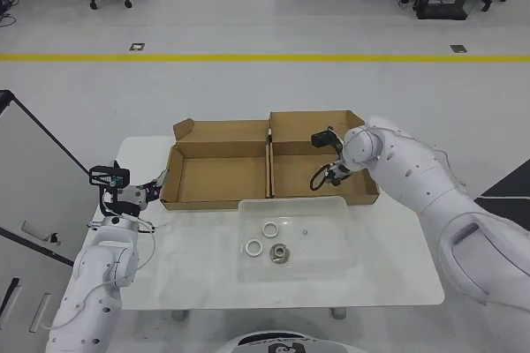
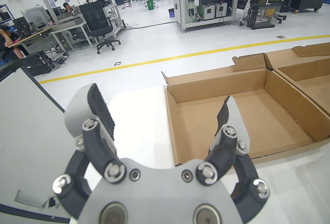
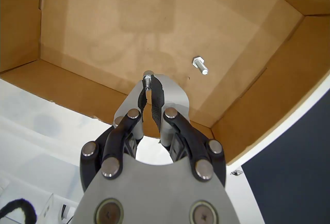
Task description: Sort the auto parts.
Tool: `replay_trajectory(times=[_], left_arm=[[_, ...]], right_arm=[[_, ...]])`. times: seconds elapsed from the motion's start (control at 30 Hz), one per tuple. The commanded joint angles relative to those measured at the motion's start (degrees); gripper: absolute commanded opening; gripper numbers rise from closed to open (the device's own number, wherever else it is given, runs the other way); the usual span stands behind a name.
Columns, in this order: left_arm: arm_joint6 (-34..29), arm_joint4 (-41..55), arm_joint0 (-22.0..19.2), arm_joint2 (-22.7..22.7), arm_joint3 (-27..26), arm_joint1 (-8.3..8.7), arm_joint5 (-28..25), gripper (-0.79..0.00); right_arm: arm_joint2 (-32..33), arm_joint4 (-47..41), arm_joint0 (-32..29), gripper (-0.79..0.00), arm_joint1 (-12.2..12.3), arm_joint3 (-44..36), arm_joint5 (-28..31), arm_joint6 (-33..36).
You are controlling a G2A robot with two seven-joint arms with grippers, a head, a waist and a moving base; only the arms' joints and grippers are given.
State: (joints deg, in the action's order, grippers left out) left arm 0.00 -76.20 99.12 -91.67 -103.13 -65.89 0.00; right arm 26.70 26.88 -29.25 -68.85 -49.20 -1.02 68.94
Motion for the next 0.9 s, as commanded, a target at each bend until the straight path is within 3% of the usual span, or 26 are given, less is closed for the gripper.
replay_trajectory(times=[0.0,0.37,0.43,0.53,0.67,0.77,0.87], left_arm=[[0.0,0.0,0.0,0.0,0.0,0.0,0.0,0.0],[0.0,0.0,0.0,0.0,0.0,0.0,0.0,0.0],[0.0,0.0,0.0,0.0,0.0,0.0,0.0,0.0],[0.0,0.0,0.0,0.0,0.0,0.0,0.0,0.0],[0.0,0.0,0.0,0.0,0.0,0.0,0.0,0.0],[0.0,0.0,0.0,0.0,0.0,0.0,0.0,0.0],[0.0,0.0,0.0,0.0,0.0,0.0,0.0,0.0]], right_arm=[[-0.5,-0.2,0.2,-0.785,-0.9,1.9,-0.1,-0.3],[-1.9,-0.5,1.0,-0.785,-4.7,10.8,1.4,-2.0],[-1.9,-0.6,1.2,-0.613,-5.1,11.6,1.7,-2.3],[-1.8,-0.6,1.5,-0.502,-5.8,12.9,2.2,-2.9],[-1.5,-0.3,2.3,-0.409,-6.5,13.9,3.1,-4.0],[-0.9,-0.5,3.0,-0.28,-6.8,14.1,3.9,-4.8],[0.0,-0.6,3.5,-0.268,-6.8,13.7,5.0,-6.0]])
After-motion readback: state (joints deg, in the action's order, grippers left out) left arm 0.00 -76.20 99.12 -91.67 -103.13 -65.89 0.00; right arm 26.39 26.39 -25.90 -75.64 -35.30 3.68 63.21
